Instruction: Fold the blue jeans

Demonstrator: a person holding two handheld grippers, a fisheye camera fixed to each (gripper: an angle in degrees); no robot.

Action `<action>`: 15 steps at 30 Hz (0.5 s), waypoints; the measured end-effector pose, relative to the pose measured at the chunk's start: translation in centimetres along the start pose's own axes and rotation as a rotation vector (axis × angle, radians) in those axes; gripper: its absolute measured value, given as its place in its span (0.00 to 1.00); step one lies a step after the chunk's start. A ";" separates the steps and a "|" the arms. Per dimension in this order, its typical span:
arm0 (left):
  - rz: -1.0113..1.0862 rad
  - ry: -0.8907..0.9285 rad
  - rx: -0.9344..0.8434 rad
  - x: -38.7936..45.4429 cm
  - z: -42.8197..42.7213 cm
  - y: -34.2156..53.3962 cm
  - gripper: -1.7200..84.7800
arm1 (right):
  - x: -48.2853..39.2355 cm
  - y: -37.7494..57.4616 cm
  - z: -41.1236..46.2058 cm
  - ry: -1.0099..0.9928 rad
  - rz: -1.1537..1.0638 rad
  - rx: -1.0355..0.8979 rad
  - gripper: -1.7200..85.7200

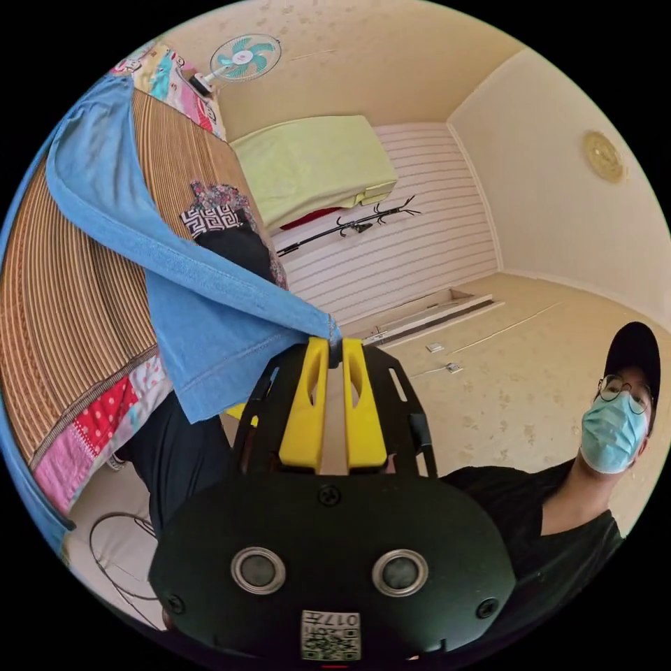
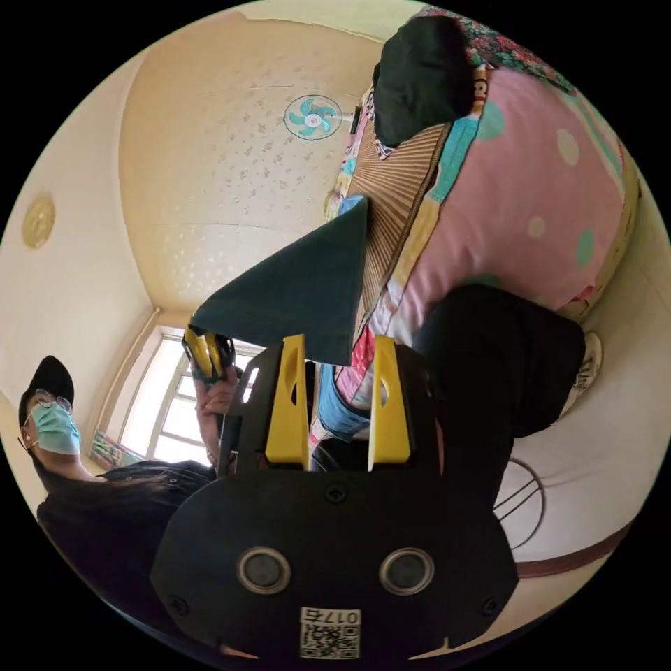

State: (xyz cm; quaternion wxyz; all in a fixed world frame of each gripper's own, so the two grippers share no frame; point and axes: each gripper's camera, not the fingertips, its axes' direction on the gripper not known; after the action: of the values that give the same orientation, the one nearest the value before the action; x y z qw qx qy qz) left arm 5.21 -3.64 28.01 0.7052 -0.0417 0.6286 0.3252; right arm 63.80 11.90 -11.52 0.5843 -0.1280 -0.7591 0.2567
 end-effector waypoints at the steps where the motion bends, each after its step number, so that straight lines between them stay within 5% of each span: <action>1: 0.009 0.014 0.004 1.2 -0.4 -0.7 0.07 | -0.2 -0.5 0.7 -0.023 -0.009 -0.006 0.19; 7: 0.054 0.021 0.034 5.4 -1.2 -2.4 0.07 | 0.6 -3.4 3.9 -0.377 0.097 -0.027 0.21; 11: 0.049 0.045 0.059 6.3 -1.9 -1.9 0.07 | 1.1 -4.1 5.2 -0.723 0.152 -0.051 0.08; 15: 0.059 0.038 0.057 7.0 -4.1 1.2 0.07 | 1.0 -3.3 1.1 -0.767 0.116 0.031 0.06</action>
State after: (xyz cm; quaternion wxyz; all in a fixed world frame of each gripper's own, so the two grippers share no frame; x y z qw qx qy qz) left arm 1.07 -1.73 21.20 0.6840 -0.0091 0.6519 0.3272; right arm 62.86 9.35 -9.10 0.2444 -0.0564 -0.9100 0.3300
